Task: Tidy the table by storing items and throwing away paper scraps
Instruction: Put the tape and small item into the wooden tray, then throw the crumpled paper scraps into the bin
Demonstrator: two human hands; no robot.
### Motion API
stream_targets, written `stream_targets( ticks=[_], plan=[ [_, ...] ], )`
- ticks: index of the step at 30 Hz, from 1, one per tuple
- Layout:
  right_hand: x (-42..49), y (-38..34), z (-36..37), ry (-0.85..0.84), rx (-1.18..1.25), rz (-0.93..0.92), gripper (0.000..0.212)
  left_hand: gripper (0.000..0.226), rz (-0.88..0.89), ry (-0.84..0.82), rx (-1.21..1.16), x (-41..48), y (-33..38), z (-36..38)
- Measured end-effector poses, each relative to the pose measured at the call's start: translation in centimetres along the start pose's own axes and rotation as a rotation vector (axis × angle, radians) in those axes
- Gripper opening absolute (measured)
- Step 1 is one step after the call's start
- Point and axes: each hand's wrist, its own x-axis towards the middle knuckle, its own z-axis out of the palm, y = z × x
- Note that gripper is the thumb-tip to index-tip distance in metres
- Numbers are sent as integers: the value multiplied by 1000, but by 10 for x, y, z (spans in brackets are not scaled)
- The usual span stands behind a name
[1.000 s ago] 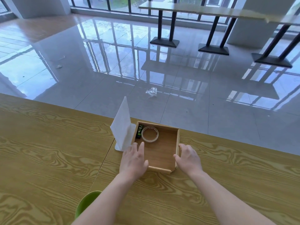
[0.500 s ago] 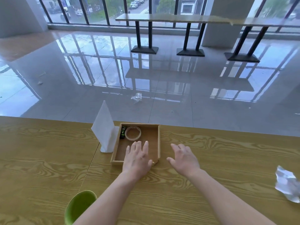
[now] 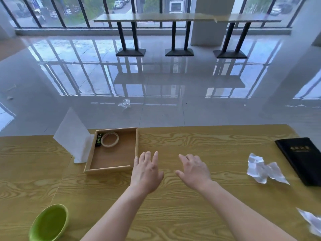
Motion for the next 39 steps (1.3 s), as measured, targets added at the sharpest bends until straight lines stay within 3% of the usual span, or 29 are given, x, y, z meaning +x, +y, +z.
stream_targets(
  ticks=[13, 26, 39],
  plan=[
    [-81, 66, 5, -5, 70, 379, 63, 77, 303, -91, -7, 4, 71, 25],
    [-171, 106, -1, 101, 211, 659, 55, 77, 601, -119, 18, -11, 140, 32],
    [-191, 241, -6, 92, 238, 630, 56, 73, 587, -127, 40, 3, 267, 67]
  ],
)
